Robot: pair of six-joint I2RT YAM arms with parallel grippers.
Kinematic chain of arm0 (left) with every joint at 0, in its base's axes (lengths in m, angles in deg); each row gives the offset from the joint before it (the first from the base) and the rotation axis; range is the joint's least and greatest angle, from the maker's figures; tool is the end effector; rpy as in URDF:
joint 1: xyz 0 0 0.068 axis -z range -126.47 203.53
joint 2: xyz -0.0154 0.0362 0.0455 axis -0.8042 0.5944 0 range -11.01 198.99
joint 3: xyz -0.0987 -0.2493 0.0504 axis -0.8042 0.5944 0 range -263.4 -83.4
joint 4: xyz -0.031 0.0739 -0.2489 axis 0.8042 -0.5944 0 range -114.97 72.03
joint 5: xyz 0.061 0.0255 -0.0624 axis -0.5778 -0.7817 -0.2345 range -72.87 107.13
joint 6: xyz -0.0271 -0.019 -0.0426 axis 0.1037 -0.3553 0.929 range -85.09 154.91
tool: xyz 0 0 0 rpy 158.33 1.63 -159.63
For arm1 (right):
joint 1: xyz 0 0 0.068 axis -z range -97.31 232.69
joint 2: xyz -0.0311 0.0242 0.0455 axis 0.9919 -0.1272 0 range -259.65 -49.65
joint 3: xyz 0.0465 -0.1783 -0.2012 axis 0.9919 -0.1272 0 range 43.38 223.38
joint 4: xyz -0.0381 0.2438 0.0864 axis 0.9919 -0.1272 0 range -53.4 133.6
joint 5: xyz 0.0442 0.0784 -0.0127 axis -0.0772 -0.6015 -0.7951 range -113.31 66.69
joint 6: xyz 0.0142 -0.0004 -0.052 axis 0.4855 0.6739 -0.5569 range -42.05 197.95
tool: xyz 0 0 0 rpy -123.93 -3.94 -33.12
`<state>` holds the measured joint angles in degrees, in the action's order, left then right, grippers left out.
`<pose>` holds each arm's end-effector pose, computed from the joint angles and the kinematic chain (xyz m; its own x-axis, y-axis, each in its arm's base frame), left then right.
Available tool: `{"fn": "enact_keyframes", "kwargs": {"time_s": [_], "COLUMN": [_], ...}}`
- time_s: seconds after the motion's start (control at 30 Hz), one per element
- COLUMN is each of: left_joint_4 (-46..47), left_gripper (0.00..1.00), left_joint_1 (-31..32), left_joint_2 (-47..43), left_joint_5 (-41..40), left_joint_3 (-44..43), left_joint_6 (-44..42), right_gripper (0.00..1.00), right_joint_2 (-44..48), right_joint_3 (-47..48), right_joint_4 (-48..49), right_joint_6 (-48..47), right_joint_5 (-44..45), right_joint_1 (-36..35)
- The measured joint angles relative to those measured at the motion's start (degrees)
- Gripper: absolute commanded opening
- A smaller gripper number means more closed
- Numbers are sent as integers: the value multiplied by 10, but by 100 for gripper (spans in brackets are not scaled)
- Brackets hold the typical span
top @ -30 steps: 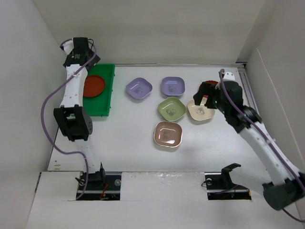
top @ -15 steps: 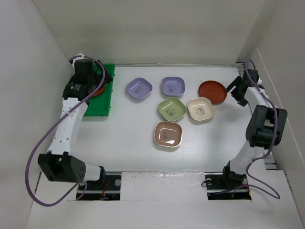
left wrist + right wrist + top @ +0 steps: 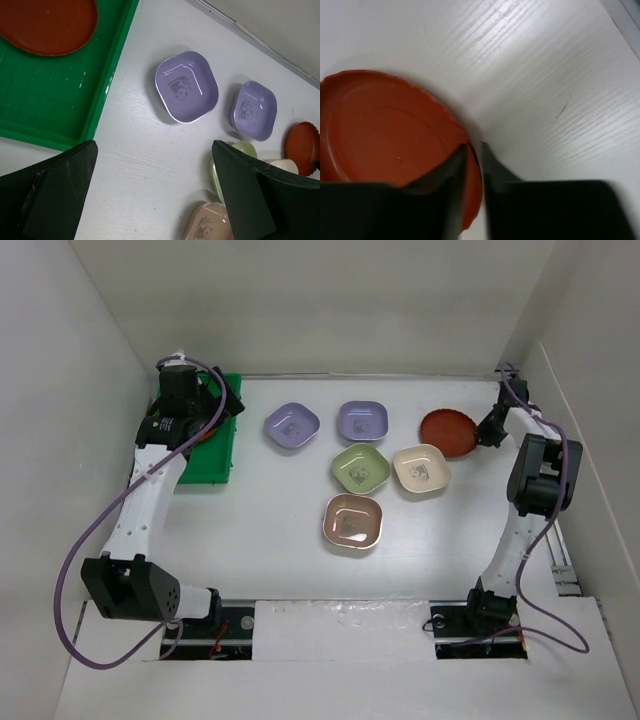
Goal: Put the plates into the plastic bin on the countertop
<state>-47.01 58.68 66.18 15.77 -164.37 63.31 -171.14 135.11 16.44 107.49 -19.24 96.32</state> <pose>0.2999 -0.0261 0.4002 -0.4063 -0.4409 -0.8003 -0.1422 0.8957 -0.4213 0.4466 -0.1109 0.1773 -0.5740 0.6452 -0.5043 0.6388 0.7380 0.2172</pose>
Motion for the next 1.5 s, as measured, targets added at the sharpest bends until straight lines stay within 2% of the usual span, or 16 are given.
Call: {"fn": "enact_keyframes", "kwargs": {"time_s": [0.1, 0.43, 0.53, 0.77, 0.97, 1.07, 1.23, 1.4, 1.43, 1.47, 1.5], "left_joint_4": [2, 11, 3, -17, -56, -69, -82, -84, -83, -83, -84], "left_gripper": [100, 100, 100, 100, 100, 100, 100, 80, 74, 57, 50], "left_joint_1": [0, 2, 37, 175, 267, 288, 282, 276, 276, 276, 276], "left_joint_2": [0, 33, 52, 170, 299, 344, 362, 364, 364, 364, 364], "left_joint_5": [10, 82, 68, 52, 11, 6, -5, -25, -29, -34, -37], "left_joint_3": [2, 13, -2, -147, -350, -417, -428, -424, -421, -415, -410], "left_joint_6": [-2, -10, -11, -19, -31, -33, -30, -23, -21, -19, -17], "right_gripper": [0, 0, 0, 0, 0, 0, 0, 0, 0, 0, 0], "right_joint_2": [-22, -37, -24, 75, 180, 227, 266, 289, 293, 296, 300], "right_joint_3": [36, 115, 119, 118, 104, 61, 14, -5, -6, -6, -6], "right_joint_4": [-22, -63, -63, -52, -27, -8, 8, 18, 18, 19, 19], "right_joint_6": [-4, -9, -8, -9, -18, -23, -24, -21, -21, -21, -21], "right_joint_5": [-3, -12, -30, -52, -54, -55, -69, -77, -76, -75, -71], "right_joint_1": [-2, -4, -9, -58, -140, -193, -274, -301, -303, -304, -305]}}
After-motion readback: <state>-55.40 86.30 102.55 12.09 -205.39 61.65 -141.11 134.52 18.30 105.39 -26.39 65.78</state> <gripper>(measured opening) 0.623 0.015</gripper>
